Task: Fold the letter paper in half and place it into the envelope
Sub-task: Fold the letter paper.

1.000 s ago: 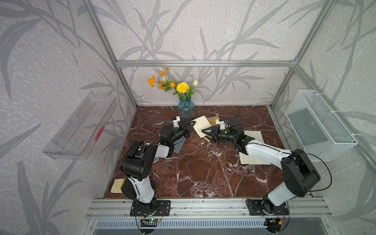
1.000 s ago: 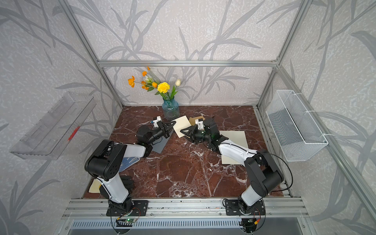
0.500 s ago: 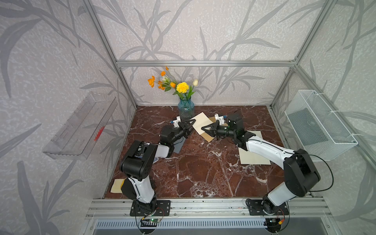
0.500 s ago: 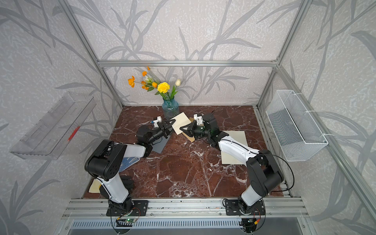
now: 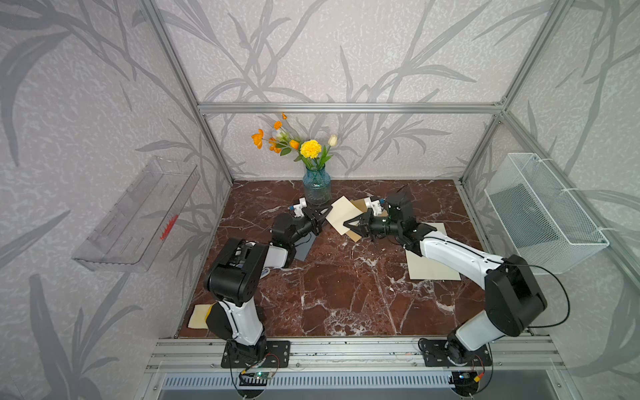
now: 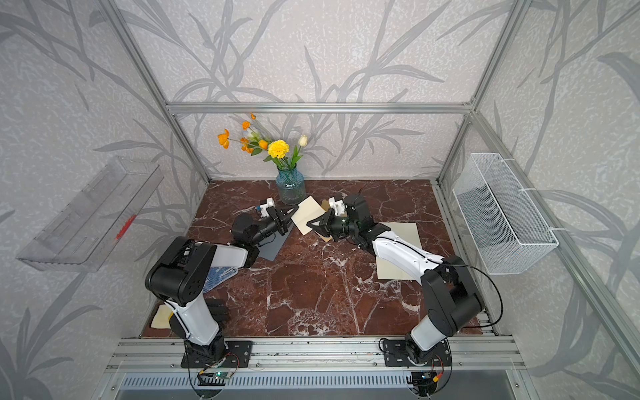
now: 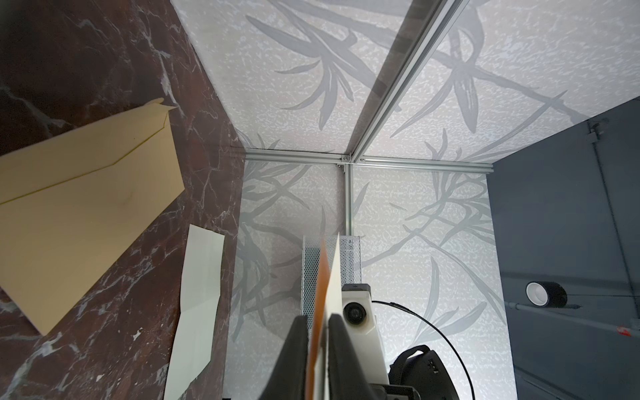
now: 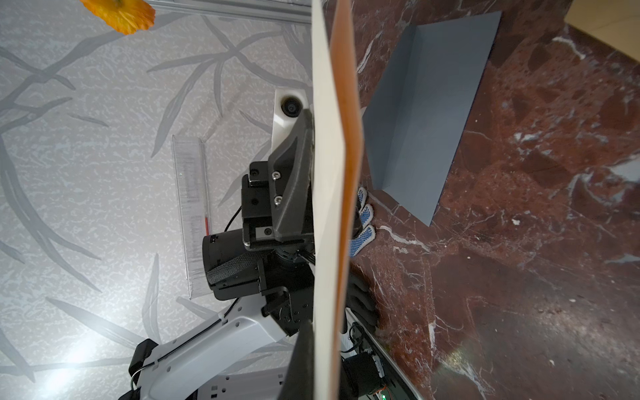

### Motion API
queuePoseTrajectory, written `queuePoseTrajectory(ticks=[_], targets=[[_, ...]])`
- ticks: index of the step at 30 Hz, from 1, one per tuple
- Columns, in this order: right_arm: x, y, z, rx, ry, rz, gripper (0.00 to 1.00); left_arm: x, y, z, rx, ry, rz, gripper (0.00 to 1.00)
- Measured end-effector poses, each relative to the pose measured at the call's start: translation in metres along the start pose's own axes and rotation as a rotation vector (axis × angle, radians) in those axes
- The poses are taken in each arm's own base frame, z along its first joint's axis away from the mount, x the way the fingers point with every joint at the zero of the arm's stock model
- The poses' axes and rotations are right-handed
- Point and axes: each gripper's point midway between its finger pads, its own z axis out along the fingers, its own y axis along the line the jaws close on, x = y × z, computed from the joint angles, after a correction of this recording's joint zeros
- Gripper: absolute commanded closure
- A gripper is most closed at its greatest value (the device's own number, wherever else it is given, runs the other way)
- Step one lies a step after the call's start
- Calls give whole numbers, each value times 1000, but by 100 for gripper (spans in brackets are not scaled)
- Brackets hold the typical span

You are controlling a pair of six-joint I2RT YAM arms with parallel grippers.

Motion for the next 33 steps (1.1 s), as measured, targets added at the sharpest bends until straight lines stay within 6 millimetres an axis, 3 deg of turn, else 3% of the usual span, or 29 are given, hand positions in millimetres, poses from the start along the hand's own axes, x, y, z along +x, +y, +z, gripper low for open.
queuePoseTrajectory(ticks=[1,12,13,18,20,27,33], targets=[[0,0,0,1,1,0,100,0,0,0,0,0,-1,100],[3,-1,0,1,16,-3,100,2,10,-6,-15,-11,-10,100],[3,-1,0,2,17,-5,96,2,9,-6,-13,-12,-9,100],[5,-4,0,15,28,-19,39,0,8,-6,-8,-23,-13,100],[7,-6,-1,25,35,-25,33,-1,7,-6,-3,-33,-21,100],[18,-10,-18,44,34,-53,36,-5,0,-6,24,-54,-38,100],[27,-29,-33,88,33,-52,59,-5,-3,-6,35,-54,-42,100]])
